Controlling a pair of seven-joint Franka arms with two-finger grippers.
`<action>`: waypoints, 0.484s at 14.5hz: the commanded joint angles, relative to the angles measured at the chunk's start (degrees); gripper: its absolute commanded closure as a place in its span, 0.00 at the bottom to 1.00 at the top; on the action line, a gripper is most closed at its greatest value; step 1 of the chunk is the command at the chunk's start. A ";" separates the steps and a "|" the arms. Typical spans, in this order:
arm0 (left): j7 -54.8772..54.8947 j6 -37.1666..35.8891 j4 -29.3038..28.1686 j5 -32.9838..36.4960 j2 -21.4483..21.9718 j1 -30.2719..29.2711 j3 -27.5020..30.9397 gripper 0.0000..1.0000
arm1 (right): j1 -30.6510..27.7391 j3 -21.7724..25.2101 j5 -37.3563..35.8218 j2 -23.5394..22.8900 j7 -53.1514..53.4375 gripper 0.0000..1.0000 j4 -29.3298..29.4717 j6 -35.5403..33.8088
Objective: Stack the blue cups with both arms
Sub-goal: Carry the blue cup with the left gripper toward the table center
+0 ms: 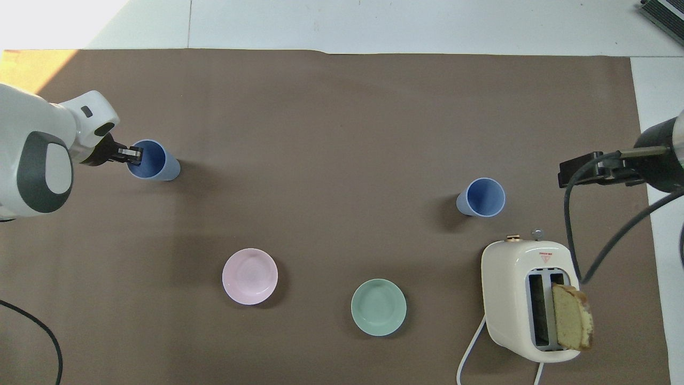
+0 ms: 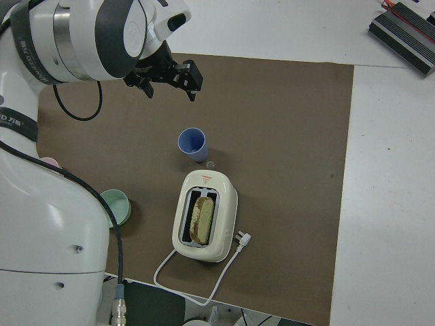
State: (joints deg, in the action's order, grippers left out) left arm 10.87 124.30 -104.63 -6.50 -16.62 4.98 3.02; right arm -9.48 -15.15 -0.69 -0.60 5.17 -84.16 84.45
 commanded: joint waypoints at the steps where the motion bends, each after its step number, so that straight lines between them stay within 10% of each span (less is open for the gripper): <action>1: -13.53 -0.21 -0.84 0.17 1.51 7.74 0.84 1.00 | -0.80 -0.32 1.21 0.33 0.72 0.00 -0.65 0.80; 7: -32.13 0.59 -2.42 0.17 2.91 21.98 0.49 1.00 | -0.80 -0.32 1.30 0.16 0.98 0.00 -0.56 1.33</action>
State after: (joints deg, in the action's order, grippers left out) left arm -18.19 124.40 -104.72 -6.47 -15.74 23.62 2.48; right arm -9.48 -15.15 -0.69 -0.60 5.17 -84.16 84.48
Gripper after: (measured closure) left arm 0.947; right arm 0.000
